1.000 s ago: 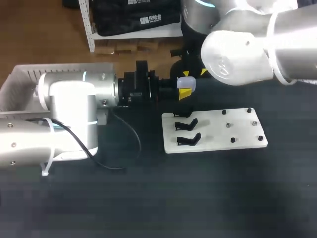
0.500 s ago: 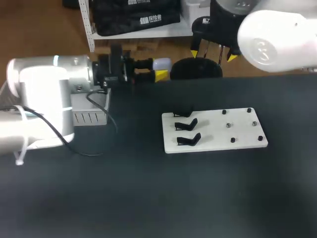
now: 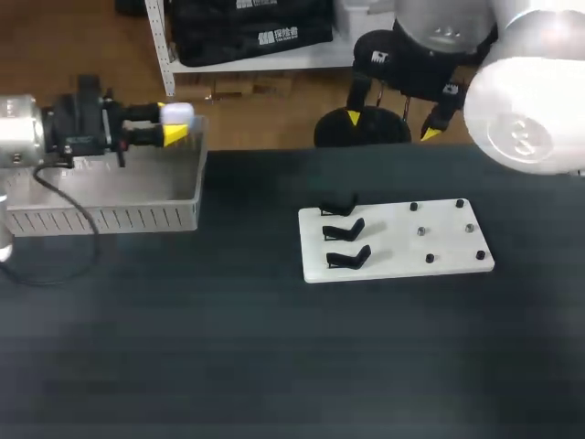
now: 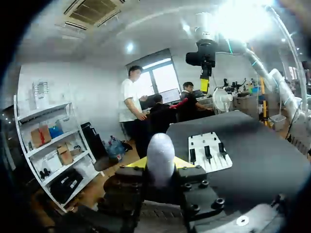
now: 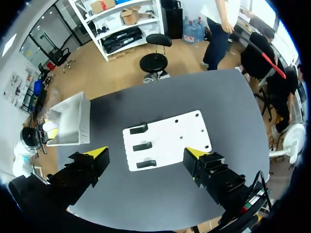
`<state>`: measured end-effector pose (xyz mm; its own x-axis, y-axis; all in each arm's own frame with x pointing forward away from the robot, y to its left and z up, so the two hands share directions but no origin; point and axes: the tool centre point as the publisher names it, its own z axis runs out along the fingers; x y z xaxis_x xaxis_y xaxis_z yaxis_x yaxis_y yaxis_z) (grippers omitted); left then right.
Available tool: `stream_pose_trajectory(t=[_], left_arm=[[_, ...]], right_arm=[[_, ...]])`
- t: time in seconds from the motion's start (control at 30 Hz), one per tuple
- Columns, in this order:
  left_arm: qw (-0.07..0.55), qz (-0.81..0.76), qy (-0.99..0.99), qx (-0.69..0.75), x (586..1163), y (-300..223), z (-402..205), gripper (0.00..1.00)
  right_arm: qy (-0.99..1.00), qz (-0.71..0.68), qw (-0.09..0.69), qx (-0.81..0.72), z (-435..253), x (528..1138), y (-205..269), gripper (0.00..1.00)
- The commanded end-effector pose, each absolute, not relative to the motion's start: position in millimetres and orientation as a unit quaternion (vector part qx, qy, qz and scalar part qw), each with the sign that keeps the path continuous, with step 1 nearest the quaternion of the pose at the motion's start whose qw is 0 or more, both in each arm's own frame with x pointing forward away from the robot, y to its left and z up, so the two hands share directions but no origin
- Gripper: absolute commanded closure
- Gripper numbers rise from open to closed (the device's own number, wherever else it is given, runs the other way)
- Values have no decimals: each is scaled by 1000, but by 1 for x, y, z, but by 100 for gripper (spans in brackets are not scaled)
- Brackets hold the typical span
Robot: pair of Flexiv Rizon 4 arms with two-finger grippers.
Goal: Pick up each earbud case from the left stands, insert the matching earbuds, close the lid, and place the case in the box.
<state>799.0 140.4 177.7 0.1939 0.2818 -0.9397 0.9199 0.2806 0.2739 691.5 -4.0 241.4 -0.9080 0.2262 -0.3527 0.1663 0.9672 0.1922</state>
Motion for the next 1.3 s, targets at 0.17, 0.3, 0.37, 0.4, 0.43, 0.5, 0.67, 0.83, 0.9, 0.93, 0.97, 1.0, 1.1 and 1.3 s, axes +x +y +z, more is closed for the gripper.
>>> stream_pose_trajectory(t=[0.17, 0.3, 0.37, 0.4, 0.43, 0.5, 0.67, 0.83, 0.9, 0.93, 0.97, 1.0, 1.1, 1.3], left_arm=[[522, -287, 600, 533, 827, 203, 138, 100], [507, -289, 628, 514, 844, 216, 101, 100], [487, -290, 642, 516, 850, 218, 86, 100], [487, -293, 643, 513, 852, 219, 80, 100], [483, -295, 648, 510, 853, 218, 74, 100], [466, -300, 656, 512, 854, 217, 63, 100], [463, -309, 661, 504, 850, 215, 51, 21], [474, -290, 658, 508, 842, 211, 66, 0], [476, -290, 656, 509, 836, 207, 77, 0], [476, -290, 656, 509, 831, 203, 83, 0], [477, -291, 656, 508, 825, 198, 88, 0], [486, -296, 653, 500, 817, 192, 95, 0], [478, -297, 659, 500, 794, 175, 103, 0], [470, -298, 676, 483, 747, 136, 125, 0]], right_arm=[[970, 61, 196, 131, 233, 674, 5, 0], [970, 55, 191, 142, 229, 667, 12, 0], [970, 54, 190, 144, 229, 665, 13, 0], [969, 53, 190, 146, 229, 664, 14, 0], [969, 52, 191, 149, 228, 663, 15, 0], [968, 52, 192, 152, 228, 661, 17, 0], [967, 51, 192, 156, 228, 659, 19, 0], [966, 55, 199, 154, 228, 657, 14, 0], [966, 58, 202, 150, 229, 655, 11, 0], [966, 60, 205, 147, 230, 654, 10, 0], [965, 62, 208, 144, 231, 652, 7, 0], [965, 65, 212, 137, 232, 649, 3, 0], [965, 74, 224, 112, 236, 640, -8, 0], [959, 107, 250, 79, 244, 627, -35, 0]])
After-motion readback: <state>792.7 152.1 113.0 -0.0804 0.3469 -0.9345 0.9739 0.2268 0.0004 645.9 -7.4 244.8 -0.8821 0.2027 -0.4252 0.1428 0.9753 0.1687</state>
